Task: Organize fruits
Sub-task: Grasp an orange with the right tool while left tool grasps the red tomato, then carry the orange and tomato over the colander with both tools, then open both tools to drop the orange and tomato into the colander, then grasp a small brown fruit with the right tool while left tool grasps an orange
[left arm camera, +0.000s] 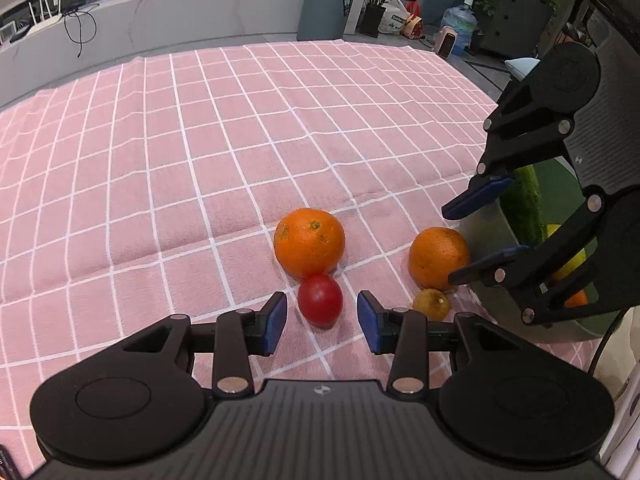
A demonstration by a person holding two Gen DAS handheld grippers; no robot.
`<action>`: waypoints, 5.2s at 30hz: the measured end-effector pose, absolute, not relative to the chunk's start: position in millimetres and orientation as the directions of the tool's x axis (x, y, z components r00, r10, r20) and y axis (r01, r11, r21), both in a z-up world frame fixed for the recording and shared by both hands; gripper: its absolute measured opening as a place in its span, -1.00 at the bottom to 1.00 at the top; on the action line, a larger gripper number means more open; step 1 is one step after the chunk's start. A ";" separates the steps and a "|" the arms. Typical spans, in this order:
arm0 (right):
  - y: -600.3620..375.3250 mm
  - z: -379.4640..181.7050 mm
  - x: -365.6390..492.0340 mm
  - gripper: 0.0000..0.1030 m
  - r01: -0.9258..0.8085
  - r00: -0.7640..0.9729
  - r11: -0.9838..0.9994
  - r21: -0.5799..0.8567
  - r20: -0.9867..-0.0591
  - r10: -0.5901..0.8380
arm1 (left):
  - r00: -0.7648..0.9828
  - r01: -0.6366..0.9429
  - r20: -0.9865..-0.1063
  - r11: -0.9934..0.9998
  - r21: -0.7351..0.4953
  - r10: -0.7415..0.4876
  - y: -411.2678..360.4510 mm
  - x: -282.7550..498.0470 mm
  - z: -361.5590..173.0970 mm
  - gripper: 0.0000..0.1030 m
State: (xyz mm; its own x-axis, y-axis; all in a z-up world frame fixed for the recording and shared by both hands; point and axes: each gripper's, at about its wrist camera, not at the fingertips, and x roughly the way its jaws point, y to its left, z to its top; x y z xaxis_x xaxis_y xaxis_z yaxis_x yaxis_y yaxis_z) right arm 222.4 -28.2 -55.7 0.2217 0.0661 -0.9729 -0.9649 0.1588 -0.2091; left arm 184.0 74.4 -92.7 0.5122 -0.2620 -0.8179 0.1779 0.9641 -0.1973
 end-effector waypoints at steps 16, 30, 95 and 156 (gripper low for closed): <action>-20.2 -65.8 239.6 -0.23 -0.971 0.150 0.187 -0.147 -0.989 0.001 | 0.500 0.185 -0.827 0.964 -0.190 -0.258 69.1 193.5 -105.5 -0.36; -27.6 -44.1 221.6 -0.26 -0.949 0.228 0.249 -0.196 -0.968 0.108 | 0.559 0.142 -0.798 0.974 -0.174 -0.224 72.5 170.9 -76.5 -0.45; -265.4 -33.9 142.9 -0.23 -0.290 0.519 0.918 0.270 -0.762 0.387 | 0.447 0.450 -0.853 0.892 -0.046 -0.269 -90.0 170.6 -66.4 -0.29; -25.0 -79.4 209.8 -0.61 -0.949 0.195 0.266 -0.168 -0.978 0.075 | 0.586 0.276 -0.773 0.957 -0.091 -0.243 82.3 165.6 -73.9 0.13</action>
